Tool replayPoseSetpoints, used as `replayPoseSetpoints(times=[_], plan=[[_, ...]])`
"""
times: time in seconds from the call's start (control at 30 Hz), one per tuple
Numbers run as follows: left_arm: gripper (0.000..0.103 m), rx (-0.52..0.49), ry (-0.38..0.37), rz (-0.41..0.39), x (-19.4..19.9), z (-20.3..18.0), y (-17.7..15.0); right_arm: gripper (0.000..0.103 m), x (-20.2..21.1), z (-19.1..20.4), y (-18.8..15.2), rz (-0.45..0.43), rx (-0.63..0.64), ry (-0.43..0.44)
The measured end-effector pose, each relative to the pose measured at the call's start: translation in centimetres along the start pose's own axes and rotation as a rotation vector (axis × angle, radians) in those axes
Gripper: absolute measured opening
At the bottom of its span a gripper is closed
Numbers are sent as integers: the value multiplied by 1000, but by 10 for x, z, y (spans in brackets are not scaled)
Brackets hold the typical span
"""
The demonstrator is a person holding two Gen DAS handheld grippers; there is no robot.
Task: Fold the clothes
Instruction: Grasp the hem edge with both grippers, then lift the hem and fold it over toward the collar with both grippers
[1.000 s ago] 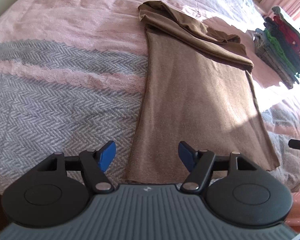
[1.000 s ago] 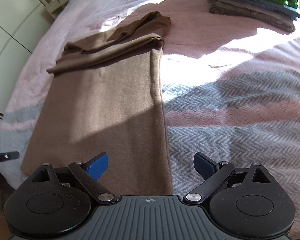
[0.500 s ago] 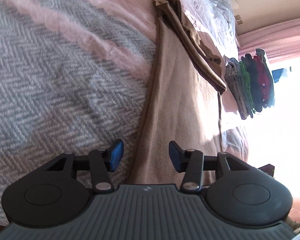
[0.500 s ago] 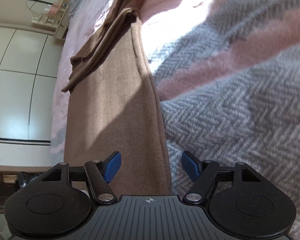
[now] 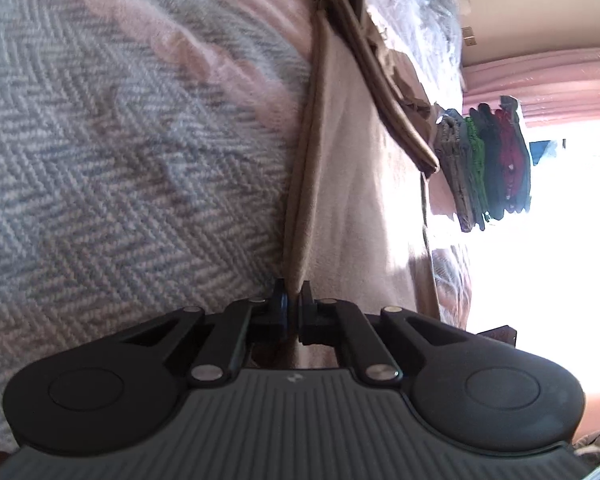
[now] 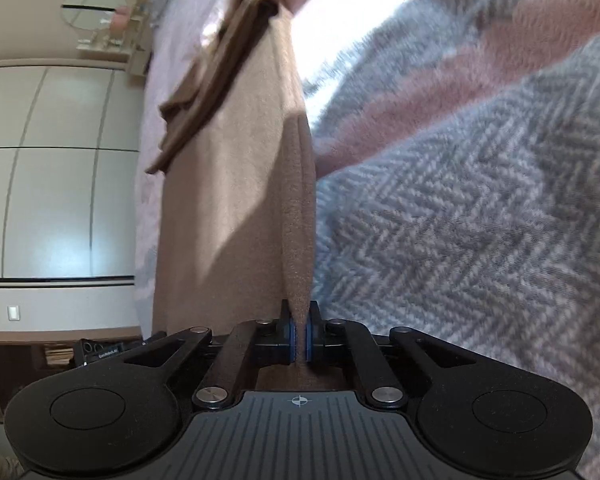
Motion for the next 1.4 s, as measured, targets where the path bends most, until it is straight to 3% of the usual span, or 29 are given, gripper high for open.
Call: replayPoseSetpoints(times=[0.23, 0.37, 0.47, 0.57, 0.63, 0.83, 1.0, 1.13, 1.17, 1.2, 1.23, 1.27, 1.3, 1.4], plan=[[1, -81, -43, -73, 41, -28, -12, 2, 33, 34, -5, -42, 48, 54], [1, -56, -34, -58, 54, -31, -33, 2, 45, 34, -27, -6, 13, 34], [1, -33, -67, -101, 56, -42, -11, 2, 49, 27, -46, 18, -56, 16], [1, -10, -101, -144, 58, -52, 11, 2, 54, 35, -41, -13, -86, 30], [1, 5, -123, -173, 59, -60, 26, 2, 58, 53, -20, -49, -63, 45], [2, 51, -189, -259, 64, -81, 69, 2, 52, 105, 86, -151, 21, 68], [2, 124, -170, -256, 22, -87, 155, 2, 20, 108, 179, -172, -13, 13], [3, 173, -111, -259, -25, -76, 222, 3, -17, 83, 238, -199, -52, -76], [11, 199, -87, -277, -34, -70, 235, 8, -26, 76, 251, -217, -53, -88], [20, 218, -69, -290, -45, -64, 246, 31, -33, 70, 261, -239, -50, -105], [21, 232, -43, -298, -52, -59, 255, 72, -33, 65, 266, -275, -30, -142], [22, 239, -8, -301, -55, -54, 260, 84, -33, 60, 271, -310, -10, -179], [23, 233, 17, -299, -58, -50, 263, 84, -33, 56, 274, -335, 15, -212], [23, 154, 68, -274, -58, -44, 261, 83, -39, 54, 268, -303, 135, -267]])
Point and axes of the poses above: each gripper's, at about its wrist camera, not at the fingertips, and x roughly against the way its jaws point, z to its left, y to its top, the point moved 7 cm from there along -x, roughly the way its jaws point, and after that the axes turned 7 degrees about y, right-handed, at the moved point
